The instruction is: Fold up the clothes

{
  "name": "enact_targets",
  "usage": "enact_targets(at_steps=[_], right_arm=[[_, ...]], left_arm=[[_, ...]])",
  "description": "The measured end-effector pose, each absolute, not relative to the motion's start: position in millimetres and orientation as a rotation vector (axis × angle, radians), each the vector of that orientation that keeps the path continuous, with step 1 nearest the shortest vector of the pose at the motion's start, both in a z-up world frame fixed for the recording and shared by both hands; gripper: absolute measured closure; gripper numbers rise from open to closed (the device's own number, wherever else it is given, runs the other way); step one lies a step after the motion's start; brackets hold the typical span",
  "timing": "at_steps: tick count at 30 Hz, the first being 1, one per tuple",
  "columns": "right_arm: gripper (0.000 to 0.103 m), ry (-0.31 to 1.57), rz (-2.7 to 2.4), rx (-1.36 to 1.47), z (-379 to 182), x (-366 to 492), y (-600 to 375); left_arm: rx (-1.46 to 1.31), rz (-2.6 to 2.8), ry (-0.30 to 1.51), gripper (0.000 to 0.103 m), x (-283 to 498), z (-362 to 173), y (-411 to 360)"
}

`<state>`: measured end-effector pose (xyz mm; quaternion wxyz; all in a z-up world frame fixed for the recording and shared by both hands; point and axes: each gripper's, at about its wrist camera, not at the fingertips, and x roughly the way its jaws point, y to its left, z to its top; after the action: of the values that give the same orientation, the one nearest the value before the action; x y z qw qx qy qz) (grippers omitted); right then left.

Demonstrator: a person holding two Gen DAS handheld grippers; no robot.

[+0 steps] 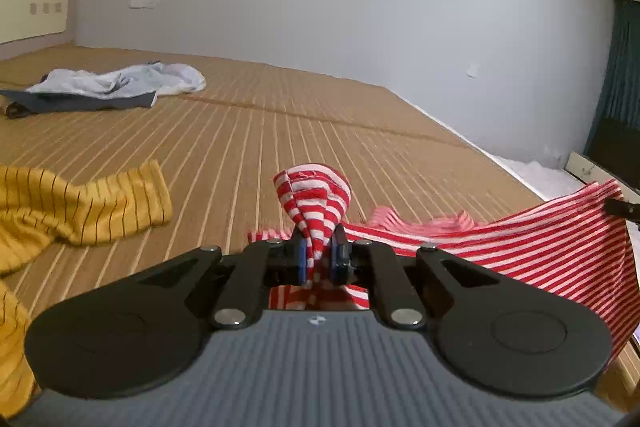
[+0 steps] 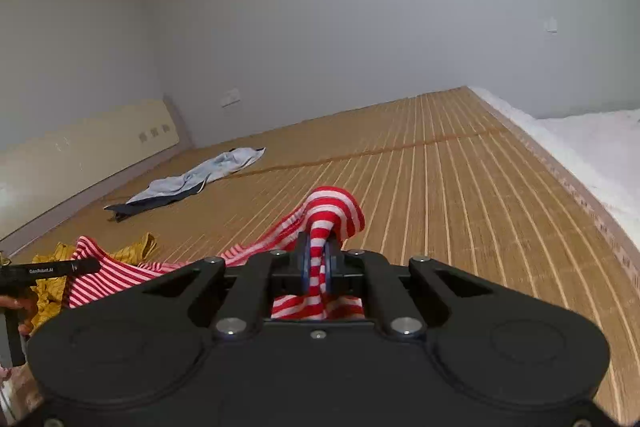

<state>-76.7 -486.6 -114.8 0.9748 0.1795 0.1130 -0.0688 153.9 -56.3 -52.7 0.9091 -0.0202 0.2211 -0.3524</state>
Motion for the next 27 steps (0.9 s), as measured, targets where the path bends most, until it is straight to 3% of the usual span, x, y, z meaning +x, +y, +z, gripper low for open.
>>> enact_targets(at_steps=[6,13,15,16,18,20,27], right_arm=[[0.095,0.227,-0.217,0.352,-107.7,-41.1,-501.9],[0.095,0.37,-0.327,0.379,-150.7,-10.1,-522.9],[0.095,0.403,-0.344,0.374,-160.0,-1.5,-524.1],[0.094,0.413,-0.356,0.373,-163.2,2.5,-524.1],[0.091,0.432,-0.366,0.369,-168.7,5.9,-524.4],[0.074,0.435,-0.397,0.374,-171.8,4.8,-524.7],[0.062,0.366,-0.387,0.36,-150.1,-44.4,-514.1]], left_arm=[[0.001,-0.745,0.445,0.091,202.6,-54.6,-85.6],[0.113,-0.756,0.501,0.09,236.6,-84.4,-127.7],[0.132,-0.742,0.508,0.085,237.9,-92.6,-125.7],[0.142,-0.734,0.51,0.082,238.4,-96.3,-124.0],[0.164,-0.692,0.48,0.046,235.7,-98.9,-115.2],[0.172,-0.643,0.451,0.033,232.6,-95.9,-102.1],[0.16,-0.625,0.472,0.021,178.7,-60.5,-71.4]])
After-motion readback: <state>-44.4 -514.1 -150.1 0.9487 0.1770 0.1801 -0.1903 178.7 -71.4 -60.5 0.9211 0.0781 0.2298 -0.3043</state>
